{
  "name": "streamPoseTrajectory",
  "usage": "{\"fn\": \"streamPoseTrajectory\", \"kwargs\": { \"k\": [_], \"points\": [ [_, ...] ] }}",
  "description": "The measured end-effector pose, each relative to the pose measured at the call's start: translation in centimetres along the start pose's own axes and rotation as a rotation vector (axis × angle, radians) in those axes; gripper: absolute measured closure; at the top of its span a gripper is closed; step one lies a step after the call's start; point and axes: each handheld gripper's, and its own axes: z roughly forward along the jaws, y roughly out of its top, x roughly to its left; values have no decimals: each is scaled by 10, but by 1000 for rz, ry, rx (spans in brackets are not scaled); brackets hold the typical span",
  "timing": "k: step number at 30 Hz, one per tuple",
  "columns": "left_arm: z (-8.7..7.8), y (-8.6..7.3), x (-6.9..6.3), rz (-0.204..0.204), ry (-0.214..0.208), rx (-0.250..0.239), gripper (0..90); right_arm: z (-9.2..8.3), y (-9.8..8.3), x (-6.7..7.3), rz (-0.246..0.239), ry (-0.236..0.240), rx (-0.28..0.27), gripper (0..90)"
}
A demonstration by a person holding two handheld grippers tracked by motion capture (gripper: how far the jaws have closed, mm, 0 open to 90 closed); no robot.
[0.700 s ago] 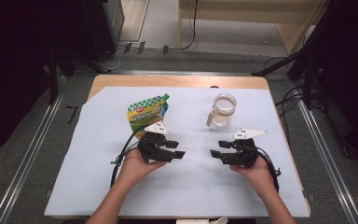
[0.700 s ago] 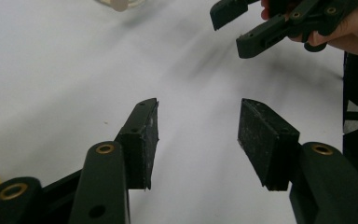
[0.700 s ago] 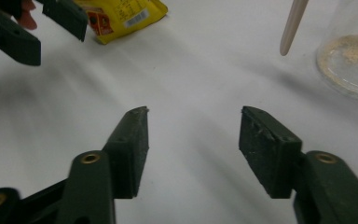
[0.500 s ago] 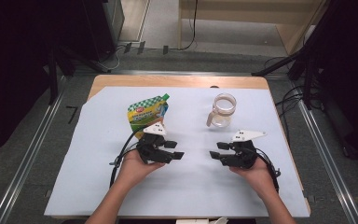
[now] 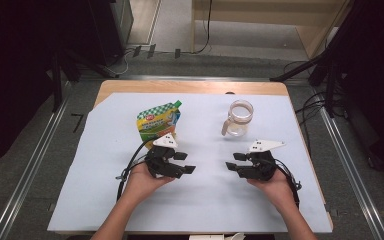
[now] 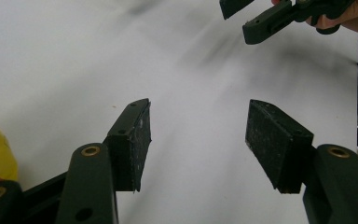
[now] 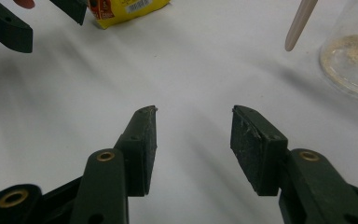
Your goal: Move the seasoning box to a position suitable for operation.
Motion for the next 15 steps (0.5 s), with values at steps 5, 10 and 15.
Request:
{"fn": "streamPoseTrajectory", "kwargs": {
  "k": [5, 10, 15],
  "points": [
    [-2, 0, 1, -8, 8, 1, 406, 1, 0, 0, 7, -11, 20, 479],
    [-3, 0, 1, -16, -7, 13, 410, 0, -1, -2, 9, -13, 22, 465],
    [-3, -1, 1, -20, -10, 15, 406, 0, -1, -3, 13, -19, 27, 436]
  ]
}}
